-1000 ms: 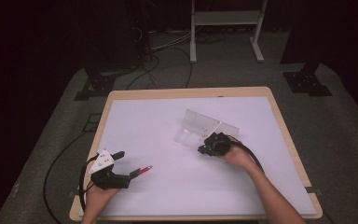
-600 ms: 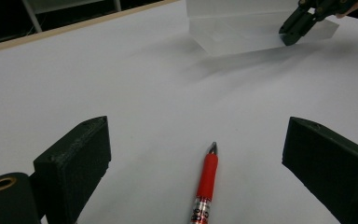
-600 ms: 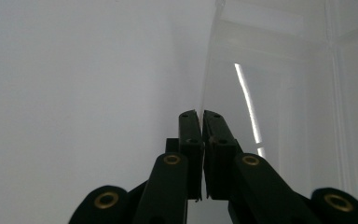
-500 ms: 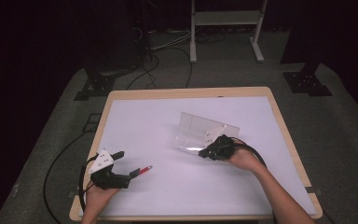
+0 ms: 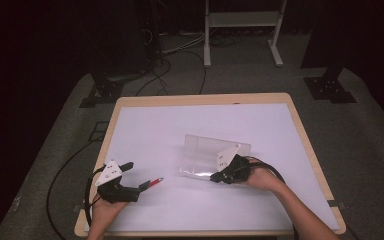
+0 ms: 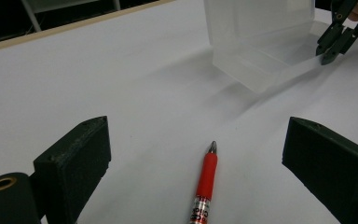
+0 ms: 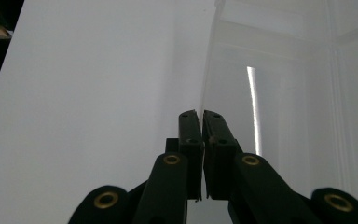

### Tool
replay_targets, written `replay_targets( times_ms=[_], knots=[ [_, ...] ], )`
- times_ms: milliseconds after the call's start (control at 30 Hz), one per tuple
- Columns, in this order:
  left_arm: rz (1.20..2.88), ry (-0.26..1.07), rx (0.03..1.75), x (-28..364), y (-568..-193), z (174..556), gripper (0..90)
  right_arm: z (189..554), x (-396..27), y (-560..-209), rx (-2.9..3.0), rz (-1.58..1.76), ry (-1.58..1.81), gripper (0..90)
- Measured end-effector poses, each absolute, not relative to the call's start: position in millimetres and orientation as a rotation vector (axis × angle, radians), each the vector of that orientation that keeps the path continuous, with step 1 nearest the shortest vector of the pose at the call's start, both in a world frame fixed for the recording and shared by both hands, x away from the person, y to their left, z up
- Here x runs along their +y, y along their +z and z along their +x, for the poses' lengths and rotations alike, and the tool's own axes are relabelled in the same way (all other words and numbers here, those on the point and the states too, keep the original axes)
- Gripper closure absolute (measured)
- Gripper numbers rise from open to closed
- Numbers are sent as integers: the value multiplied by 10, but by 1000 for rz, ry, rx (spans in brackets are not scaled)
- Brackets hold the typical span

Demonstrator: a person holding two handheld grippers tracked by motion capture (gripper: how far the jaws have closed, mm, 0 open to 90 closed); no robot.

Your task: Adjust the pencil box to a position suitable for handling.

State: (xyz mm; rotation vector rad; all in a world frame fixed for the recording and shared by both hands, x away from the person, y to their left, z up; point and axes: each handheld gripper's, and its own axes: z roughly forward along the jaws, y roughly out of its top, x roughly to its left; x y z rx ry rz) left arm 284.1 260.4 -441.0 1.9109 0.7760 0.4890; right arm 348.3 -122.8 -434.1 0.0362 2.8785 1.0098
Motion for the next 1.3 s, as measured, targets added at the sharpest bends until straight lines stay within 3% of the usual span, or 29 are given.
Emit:
replay_targets(
  times_ms=[867,1067,1300],
  knots=[
    [1919,483,771,2588,-4417,2843,71,3374,-1145,-4557,2956,16,1003,857],
    [1921,479,771,2586,-4422,2847,72,3396,-1175,-4526,2968,87,1061,656],
    [1926,474,771,2584,-4424,2851,72,3403,-1280,-4457,2947,157,1120,558]
  ],
)
